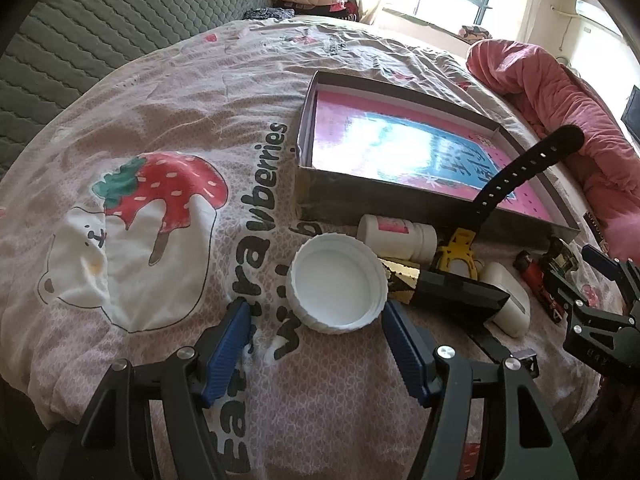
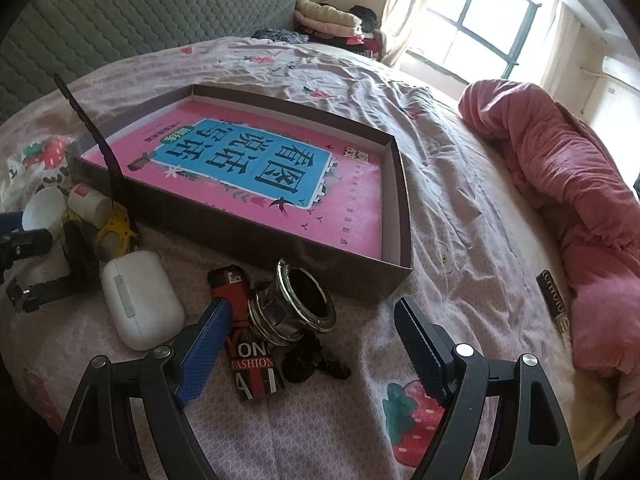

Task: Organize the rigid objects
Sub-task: 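Move the left tool to the white bottle cap while the right tool approaches the metal cylinder, then close the left gripper on the white cap while the right gripper closes on the metal cylinder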

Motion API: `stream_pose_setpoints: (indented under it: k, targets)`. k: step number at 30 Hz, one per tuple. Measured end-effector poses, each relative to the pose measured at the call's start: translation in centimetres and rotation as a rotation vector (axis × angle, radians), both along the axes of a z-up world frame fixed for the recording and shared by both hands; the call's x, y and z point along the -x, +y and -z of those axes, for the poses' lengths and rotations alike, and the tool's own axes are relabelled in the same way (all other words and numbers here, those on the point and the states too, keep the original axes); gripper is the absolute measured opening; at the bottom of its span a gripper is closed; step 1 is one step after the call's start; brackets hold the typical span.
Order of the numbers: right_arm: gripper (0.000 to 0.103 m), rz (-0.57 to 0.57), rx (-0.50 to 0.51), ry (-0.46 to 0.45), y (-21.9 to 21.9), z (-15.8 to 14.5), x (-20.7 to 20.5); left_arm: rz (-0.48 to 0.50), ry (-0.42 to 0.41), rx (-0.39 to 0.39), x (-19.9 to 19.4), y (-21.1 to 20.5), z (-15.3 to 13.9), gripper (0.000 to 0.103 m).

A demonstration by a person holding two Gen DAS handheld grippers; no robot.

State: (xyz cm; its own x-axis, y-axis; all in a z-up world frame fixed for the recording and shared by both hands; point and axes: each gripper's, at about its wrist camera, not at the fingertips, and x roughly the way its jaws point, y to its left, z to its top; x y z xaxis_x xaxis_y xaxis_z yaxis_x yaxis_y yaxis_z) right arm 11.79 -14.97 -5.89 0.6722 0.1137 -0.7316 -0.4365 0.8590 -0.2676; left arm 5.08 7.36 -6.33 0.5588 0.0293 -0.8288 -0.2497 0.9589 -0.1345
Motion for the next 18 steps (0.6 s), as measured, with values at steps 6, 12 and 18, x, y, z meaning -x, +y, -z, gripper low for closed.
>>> stream_pose_setpoints:
  k: [6, 12, 18]
  targets:
    - [0.08, 0.006, -0.011, 0.007, -0.1, 0.2, -0.6, -0.003, -0.007, -0.002, -0.5, 0.0, 0.1, 0.067]
    - [0.057, 0.017, -0.067, 0.043, -0.6, 0.0, -1.2, 0.001, -0.01, -0.018, -0.8, 0.0, 0.3, 0.068]
    - [0.045, 0.021, -0.108, 0.058, -1.0, -0.2, -1.3, -0.014, -0.028, -0.004, -0.9, 0.5, 0.1, 0.068]
